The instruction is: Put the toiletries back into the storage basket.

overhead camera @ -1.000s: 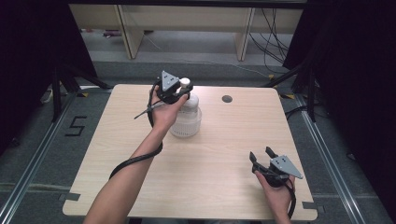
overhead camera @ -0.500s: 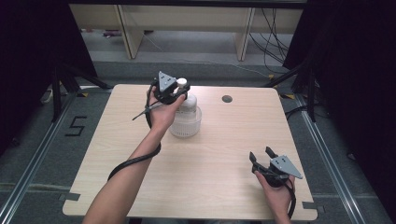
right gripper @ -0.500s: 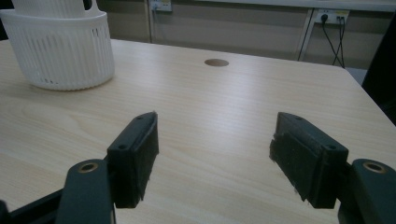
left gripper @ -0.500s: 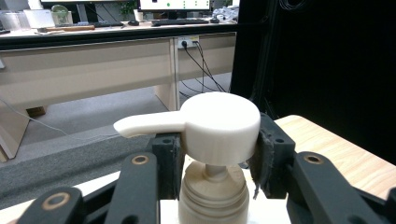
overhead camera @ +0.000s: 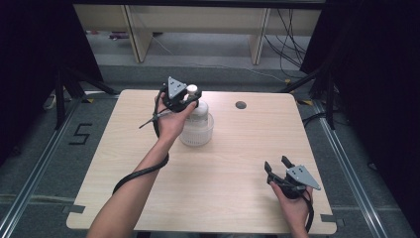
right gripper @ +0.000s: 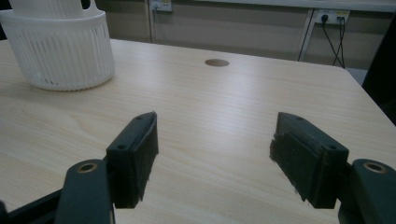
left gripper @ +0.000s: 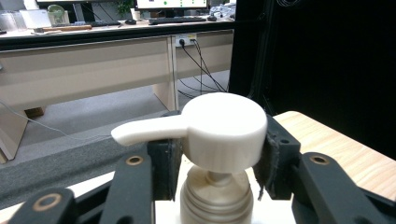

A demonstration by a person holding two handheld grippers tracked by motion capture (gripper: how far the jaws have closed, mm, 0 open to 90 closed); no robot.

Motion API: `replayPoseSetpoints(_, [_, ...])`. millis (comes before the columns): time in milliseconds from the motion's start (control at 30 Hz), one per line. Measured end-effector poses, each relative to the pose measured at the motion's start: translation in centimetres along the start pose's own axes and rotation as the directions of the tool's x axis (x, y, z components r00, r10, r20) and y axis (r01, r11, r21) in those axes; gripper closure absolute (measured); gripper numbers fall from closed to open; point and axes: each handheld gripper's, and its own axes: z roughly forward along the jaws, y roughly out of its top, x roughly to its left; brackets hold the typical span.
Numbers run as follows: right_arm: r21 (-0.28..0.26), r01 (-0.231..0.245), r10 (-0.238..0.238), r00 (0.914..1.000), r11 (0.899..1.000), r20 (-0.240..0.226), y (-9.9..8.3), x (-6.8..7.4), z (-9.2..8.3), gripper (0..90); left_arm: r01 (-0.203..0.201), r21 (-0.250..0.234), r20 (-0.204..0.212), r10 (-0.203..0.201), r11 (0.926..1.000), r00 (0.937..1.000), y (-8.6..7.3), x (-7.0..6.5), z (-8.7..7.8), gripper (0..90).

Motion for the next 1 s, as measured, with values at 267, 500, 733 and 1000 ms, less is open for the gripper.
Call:
replayPoseSetpoints(267, [0.007,0.002,-0.002,1.0,1.0,0.001,0.0,0.0,0.0,31.5,-0.009,0.005,-0.003,0.009,0.9999,1.0,0.0,0.0,-0.3,44.9])
replayPoseSetpoints(500, [0.015,0.037,-0.037,0.9993,0.999,0.008,0.1,-0.2,-0.1,31.4,-0.019,0.011,0.002,0.019,0.9998,0.9998,0.0,0.0,-0.8,41.3])
replayPoseSetpoints(733, [0.006,0.043,-0.043,0.999,0.999,0.012,0.1,-0.2,0.0,31.4,-0.028,0.011,0.008,0.028,0.9995,0.9996,0.0,0.2,-1.6,39.4])
replayPoseSetpoints(1000, [0.009,0.039,-0.039,0.9992,0.999,0.005,0.1,-0.2,0.0,31.3,-0.045,0.023,0.023,0.045,0.9987,0.9987,0.0,0.5,-2.6,38.1])
